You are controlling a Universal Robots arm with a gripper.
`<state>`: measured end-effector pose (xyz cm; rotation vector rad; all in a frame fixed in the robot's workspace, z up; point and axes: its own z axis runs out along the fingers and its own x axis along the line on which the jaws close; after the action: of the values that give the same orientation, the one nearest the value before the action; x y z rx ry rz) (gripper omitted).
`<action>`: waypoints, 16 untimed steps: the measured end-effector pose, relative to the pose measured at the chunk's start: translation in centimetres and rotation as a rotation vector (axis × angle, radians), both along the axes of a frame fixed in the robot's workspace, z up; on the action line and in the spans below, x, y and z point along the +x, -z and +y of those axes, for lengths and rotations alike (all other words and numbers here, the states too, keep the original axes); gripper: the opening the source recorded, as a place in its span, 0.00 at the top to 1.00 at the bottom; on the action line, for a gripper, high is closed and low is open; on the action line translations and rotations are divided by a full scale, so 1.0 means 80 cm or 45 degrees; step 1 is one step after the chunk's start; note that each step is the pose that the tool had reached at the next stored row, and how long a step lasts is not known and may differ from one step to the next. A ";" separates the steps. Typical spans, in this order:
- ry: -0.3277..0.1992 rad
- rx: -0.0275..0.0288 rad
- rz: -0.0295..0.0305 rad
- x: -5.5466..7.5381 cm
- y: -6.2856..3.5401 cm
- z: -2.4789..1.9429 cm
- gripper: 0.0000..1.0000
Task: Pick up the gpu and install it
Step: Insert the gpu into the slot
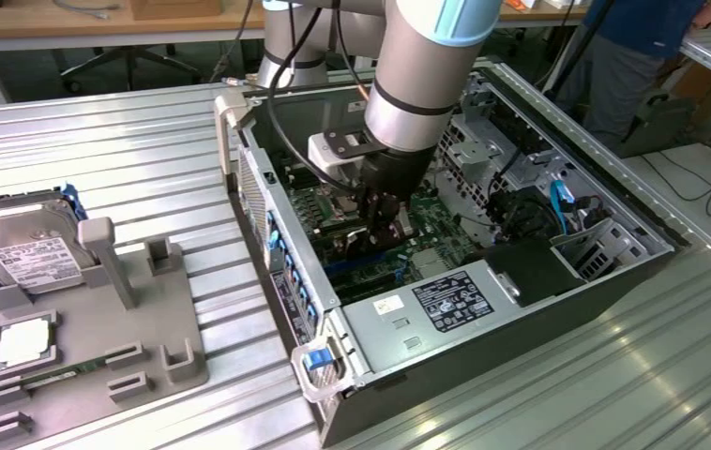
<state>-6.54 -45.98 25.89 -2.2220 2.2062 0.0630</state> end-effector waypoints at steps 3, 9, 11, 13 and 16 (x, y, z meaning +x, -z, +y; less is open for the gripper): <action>0.001 -0.0002 0.0000 0.000 0.001 0.0000 0.73; 0.003 0.0001 -0.0001 0.000 0.003 0.0000 0.73; 0.003 0.0001 -0.0001 0.000 0.003 0.0000 0.73; 0.003 0.0001 0.0000 0.000 0.003 0.0000 0.73; 0.003 0.0002 -0.0001 0.000 0.003 0.0000 0.73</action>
<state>-6.53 -45.98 25.64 -2.2191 2.2089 0.0631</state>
